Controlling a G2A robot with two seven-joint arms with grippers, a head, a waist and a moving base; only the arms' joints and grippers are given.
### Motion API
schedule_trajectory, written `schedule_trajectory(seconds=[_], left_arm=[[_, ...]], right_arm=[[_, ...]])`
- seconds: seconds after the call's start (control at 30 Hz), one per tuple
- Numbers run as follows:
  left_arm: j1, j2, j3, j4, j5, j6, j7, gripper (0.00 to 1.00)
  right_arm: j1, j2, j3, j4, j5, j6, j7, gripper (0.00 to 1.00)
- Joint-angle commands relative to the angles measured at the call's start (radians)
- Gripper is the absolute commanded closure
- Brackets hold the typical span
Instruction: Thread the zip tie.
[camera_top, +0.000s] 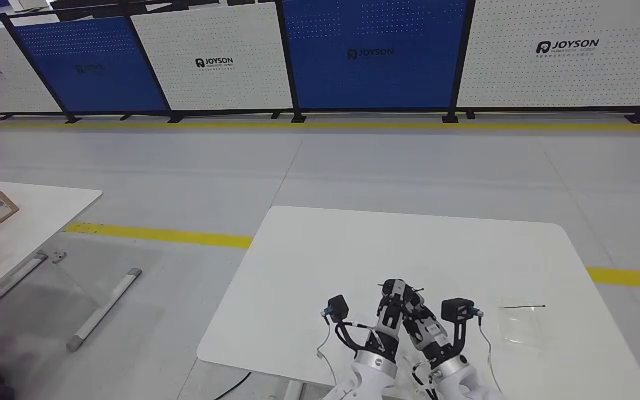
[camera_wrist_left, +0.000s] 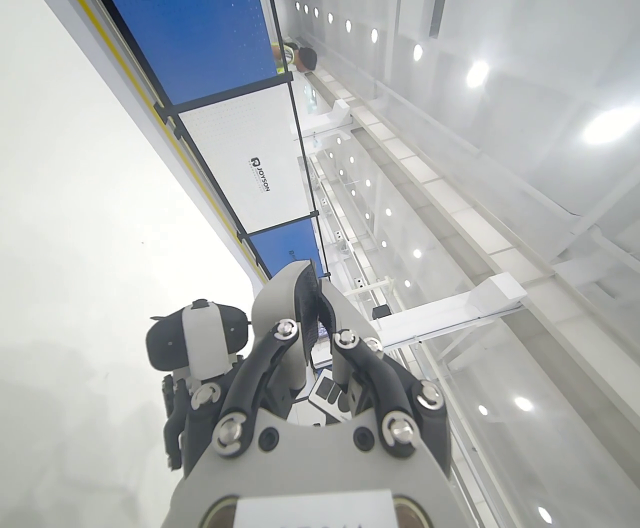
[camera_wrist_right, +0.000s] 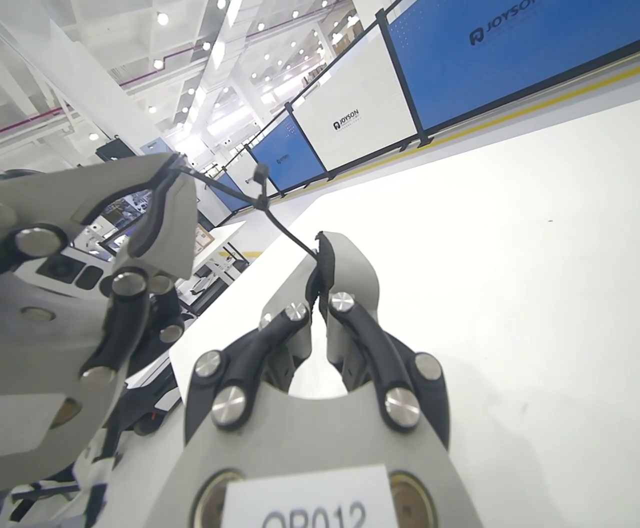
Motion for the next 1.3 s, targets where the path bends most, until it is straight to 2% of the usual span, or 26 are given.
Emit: schedule_trajectory(seconds=[0.0,0.57,0.87,0.9,0.93,1.07,1.17,1.27], left_arm=[[0.000,0.002,0.002,-0.001,-0.002,-0.003,0.000,1.00],[-0.006,0.014,0.016,-0.016,-0.008,-0.012,0.007,1.00],[-0.006,0.012,0.013,-0.014,-0.015,0.003,0.021,1.00],[-0.005,0.012,0.014,-0.012,-0.015,0.006,0.025,1.00],[-0.006,0.011,0.014,-0.009,-0.015,0.013,0.033,1.00],[-0.021,0.006,0.003,0.011,-0.033,0.037,0.054,1.00],[-0.037,0.004,-0.017,0.037,-0.051,0.043,0.057,1.00],[-0.038,0.004,-0.034,0.048,-0.087,0.056,0.028,1.00]], right_arm=[[0.000,0.000,0.000,0.000,-0.001,0.000,0.000,1.00],[0.003,0.003,-0.002,0.015,0.005,-0.023,0.012,1.00],[-0.009,0.006,0.015,0.017,0.046,-0.044,0.003,1.00],[-0.010,0.006,0.018,0.017,0.051,-0.048,0.004,0.56],[-0.013,0.007,0.024,0.014,0.055,-0.048,0.002,0.00],[-0.041,0.012,0.060,-0.013,0.088,-0.054,-0.035,0.00],[-0.080,0.019,0.117,-0.046,0.135,-0.080,-0.074,0.00],[-0.121,0.027,0.181,-0.083,0.179,-0.086,-0.097,0.00]])
